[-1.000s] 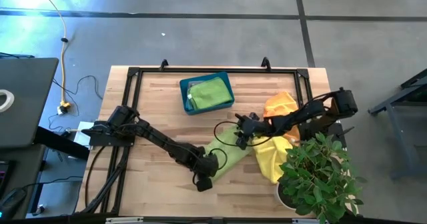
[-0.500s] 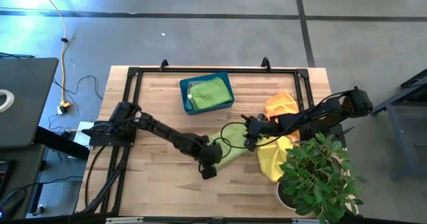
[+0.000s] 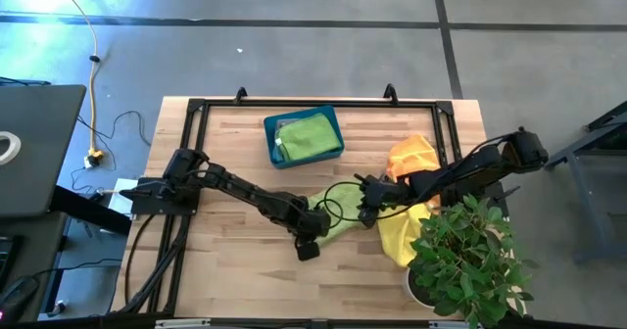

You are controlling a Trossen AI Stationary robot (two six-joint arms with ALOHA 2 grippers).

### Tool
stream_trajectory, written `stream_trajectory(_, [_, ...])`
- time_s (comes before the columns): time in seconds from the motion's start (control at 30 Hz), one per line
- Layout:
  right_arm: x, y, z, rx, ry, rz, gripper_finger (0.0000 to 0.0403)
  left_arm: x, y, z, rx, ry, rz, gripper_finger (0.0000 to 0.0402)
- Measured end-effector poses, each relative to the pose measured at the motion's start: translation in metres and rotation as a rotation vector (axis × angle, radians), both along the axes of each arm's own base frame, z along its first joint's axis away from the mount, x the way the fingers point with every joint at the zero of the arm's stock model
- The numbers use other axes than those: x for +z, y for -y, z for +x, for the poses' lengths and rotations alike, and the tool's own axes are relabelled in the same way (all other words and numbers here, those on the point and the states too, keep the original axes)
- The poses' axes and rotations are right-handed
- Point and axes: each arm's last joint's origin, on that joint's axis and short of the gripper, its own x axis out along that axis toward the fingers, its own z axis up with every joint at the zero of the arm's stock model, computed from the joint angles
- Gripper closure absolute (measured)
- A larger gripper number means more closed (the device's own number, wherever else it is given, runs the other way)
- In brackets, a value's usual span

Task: Fold microfiber towels
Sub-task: Fold the green microfiber cloth

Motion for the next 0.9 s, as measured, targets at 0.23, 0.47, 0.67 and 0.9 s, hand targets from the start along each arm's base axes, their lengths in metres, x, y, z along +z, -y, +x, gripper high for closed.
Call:
stream_trajectory(0.23, [0.002, -0.013, 0.003, -0.017, 0.063, -0.006, 0.0265, 0.005, -0.001, -0.006, 0.004, -0.104, 0.015, 0.0351])
stream_trajectory(0.47, [-0.009, -0.025, 0.008, 0.004, 0.075, -0.015, 0.0265, -0.002, -0.001, -0.017, 0.008, -0.19, 0.005, 0.0351])
stream_trajectory(0.67, [-0.02, -0.025, 0.008, 0.007, 0.024, -0.031, 0.0265, -0.005, 0.005, -0.021, 0.04, -0.195, -0.015, 0.0351])
stream_trajectory(0.9, [-0.021, -0.019, 0.008, 0.014, 0.01, -0.075, 0.0265, -0.005, 0.022, -0.023, 0.049, -0.18, -0.038, 0.0351])
